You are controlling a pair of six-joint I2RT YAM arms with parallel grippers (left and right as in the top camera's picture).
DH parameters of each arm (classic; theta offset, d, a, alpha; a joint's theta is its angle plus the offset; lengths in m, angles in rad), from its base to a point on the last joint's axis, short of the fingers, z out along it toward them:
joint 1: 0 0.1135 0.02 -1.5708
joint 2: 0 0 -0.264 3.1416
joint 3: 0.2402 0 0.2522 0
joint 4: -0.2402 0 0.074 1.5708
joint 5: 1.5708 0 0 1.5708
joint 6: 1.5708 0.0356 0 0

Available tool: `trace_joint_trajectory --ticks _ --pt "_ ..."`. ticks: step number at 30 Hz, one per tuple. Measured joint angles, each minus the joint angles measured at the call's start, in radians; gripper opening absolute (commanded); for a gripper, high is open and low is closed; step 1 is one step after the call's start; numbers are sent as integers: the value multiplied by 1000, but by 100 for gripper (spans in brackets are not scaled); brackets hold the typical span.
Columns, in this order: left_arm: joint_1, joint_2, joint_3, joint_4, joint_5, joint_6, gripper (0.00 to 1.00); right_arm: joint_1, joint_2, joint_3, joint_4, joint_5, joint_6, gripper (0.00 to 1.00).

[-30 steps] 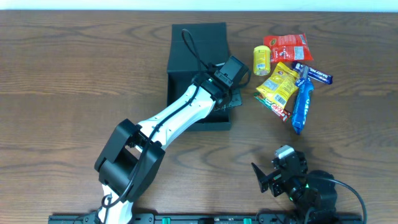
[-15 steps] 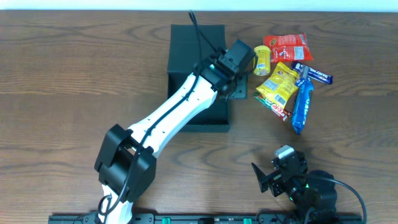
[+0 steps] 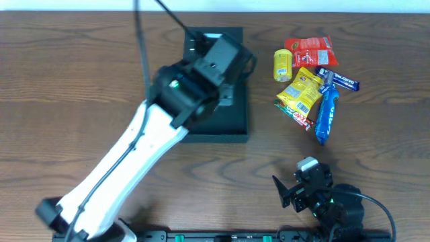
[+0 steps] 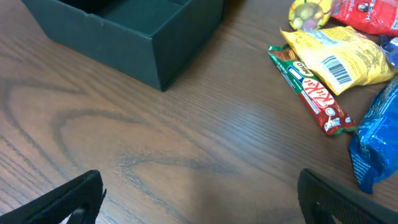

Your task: Pack container

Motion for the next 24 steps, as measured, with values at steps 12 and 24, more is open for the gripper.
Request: trace_joint_trajectory --ticks 12,24 --pt "26 -51 2 -164 -107 19 75 0 -1 -3 235 -120 156 99" --pt "187 -51 2 -152 17 106 79 0 -1 -4 508 -275 768 99"
